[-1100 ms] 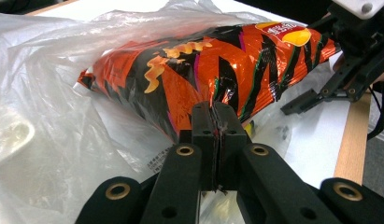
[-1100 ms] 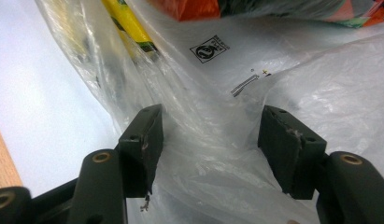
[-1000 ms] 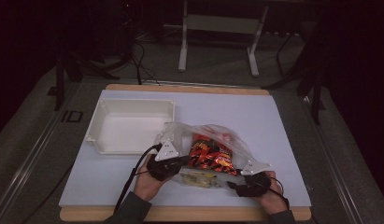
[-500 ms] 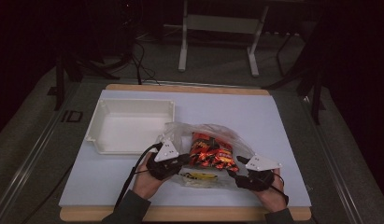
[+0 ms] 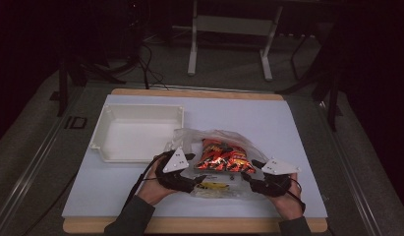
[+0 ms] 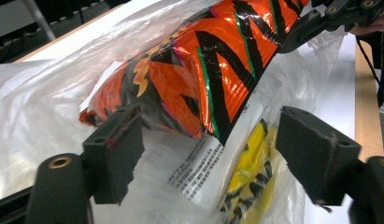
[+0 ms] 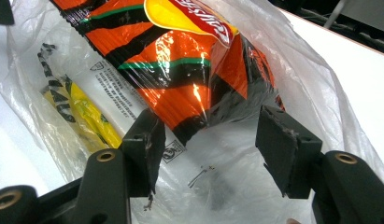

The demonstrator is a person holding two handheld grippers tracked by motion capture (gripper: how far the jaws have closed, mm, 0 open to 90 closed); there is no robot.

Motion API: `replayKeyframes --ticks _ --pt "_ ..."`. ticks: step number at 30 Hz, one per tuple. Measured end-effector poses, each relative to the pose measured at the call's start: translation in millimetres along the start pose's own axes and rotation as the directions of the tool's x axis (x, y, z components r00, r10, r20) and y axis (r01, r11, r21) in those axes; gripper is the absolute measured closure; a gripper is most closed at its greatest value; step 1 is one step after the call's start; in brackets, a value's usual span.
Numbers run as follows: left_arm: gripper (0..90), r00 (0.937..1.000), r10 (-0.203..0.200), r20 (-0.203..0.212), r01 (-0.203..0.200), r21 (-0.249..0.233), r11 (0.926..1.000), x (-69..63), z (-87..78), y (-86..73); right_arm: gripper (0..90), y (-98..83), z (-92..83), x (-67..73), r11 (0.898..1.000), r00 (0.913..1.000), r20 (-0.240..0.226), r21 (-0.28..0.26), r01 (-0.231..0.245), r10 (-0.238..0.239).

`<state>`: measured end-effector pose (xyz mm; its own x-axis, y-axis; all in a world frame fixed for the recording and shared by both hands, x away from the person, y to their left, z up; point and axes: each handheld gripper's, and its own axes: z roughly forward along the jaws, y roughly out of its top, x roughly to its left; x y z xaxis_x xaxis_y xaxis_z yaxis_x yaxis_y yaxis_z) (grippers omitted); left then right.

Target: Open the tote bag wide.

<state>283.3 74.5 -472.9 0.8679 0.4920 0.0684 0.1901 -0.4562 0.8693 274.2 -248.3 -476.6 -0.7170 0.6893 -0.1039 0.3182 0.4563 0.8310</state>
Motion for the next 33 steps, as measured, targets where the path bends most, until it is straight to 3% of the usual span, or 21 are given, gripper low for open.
replayKeyframes --ticks 5,10,13,21,28,33 --pt "15.9 0.9988 0.030 0.039 -0.031 0.004 0.9995 2.7 10.2 3.7 42.6 1.8 0.1 -2.0 1.000 1.0000 0.000 0.001 0.000 0.000" --pt "19.7 0.9982 0.059 0.005 -0.059 0.015 0.9981 2.9 17.2 7.1 42.9 2.8 1.7 -4.3 1.000 0.9999 -0.009 -0.004 -0.012 0.012" --pt "25.1 0.9953 0.094 -0.025 -0.094 0.021 0.9954 1.9 21.3 11.7 42.9 3.7 3.2 -4.8 1.000 0.9998 -0.011 0.002 -0.015 0.015" --pt "33.4 0.9867 0.158 -0.039 -0.157 0.017 0.9874 -0.2 30.2 24.5 43.0 4.7 7.7 -7.3 1.000 0.9995 -0.023 0.008 -0.020 0.020" --pt "44.3 0.9712 0.229 -0.064 -0.229 0.020 0.9733 -2.4 31.1 33.7 43.8 6.2 7.9 -8.4 1.000 0.9994 -0.027 0.001 -0.022 0.022" --pt "58.0 0.9722 0.221 -0.078 -0.221 0.004 0.9752 1.0 28.8 38.1 43.9 5.7 7.1 -8.4 1.000 0.9995 -0.024 0.002 -0.021 0.021"
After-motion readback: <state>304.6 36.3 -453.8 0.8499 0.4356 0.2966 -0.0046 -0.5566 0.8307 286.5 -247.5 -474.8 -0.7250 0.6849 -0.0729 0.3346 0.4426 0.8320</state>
